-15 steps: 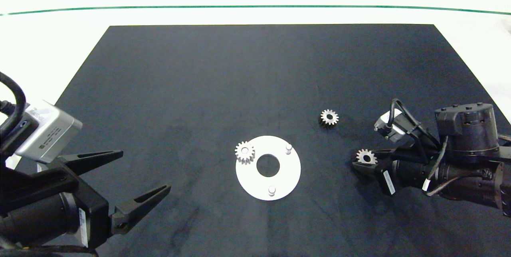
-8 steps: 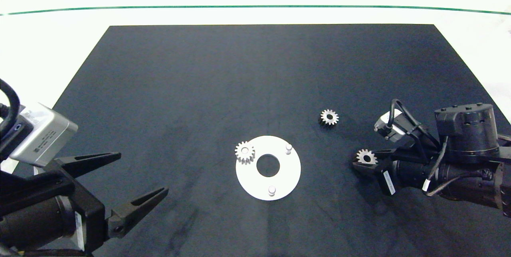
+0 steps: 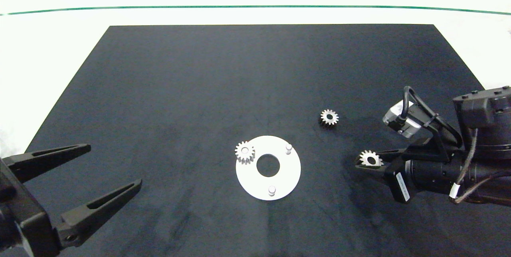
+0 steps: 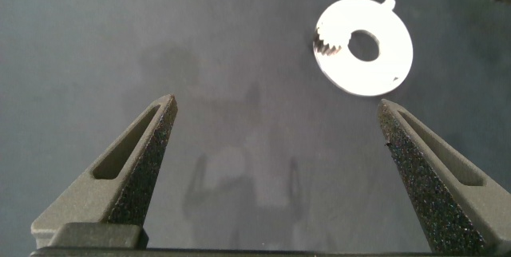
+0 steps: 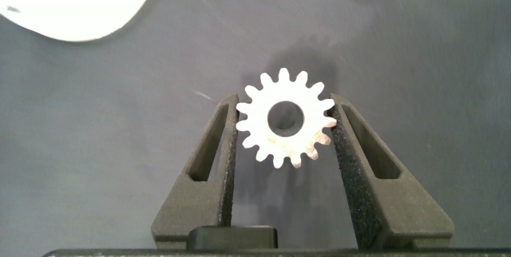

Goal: Install three planetary gears onto the carrier pins

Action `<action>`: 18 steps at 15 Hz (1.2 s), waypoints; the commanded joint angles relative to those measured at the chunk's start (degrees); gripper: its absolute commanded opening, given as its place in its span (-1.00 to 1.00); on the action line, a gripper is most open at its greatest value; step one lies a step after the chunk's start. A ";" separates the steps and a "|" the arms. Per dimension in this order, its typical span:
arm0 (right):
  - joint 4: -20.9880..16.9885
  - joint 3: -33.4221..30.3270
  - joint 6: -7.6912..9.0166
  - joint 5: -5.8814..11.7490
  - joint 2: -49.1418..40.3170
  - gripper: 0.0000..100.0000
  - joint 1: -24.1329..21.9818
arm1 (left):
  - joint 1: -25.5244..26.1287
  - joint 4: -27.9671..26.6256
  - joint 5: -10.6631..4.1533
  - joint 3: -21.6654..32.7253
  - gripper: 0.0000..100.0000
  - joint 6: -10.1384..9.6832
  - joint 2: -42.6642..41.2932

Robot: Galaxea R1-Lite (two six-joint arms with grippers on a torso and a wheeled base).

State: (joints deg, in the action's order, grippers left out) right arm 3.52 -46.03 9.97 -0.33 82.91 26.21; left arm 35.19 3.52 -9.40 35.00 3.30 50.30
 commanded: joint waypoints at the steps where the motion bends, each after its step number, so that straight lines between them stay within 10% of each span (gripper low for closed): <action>1: -0.18 -2.40 -0.57 2.35 -1.61 -0.56 7.01 | 0.05 -1.06 -0.09 -0.19 1.00 0.04 -5.74; 18: -2.20 -16.19 -3.47 9.38 16.41 -0.56 25.56 | -0.04 -1.50 -0.44 0.33 1.00 0.39 -18.39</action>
State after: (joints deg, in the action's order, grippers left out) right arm 1.62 -60.92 6.39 8.98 97.38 51.13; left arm 35.13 1.97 -9.75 35.39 3.68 32.29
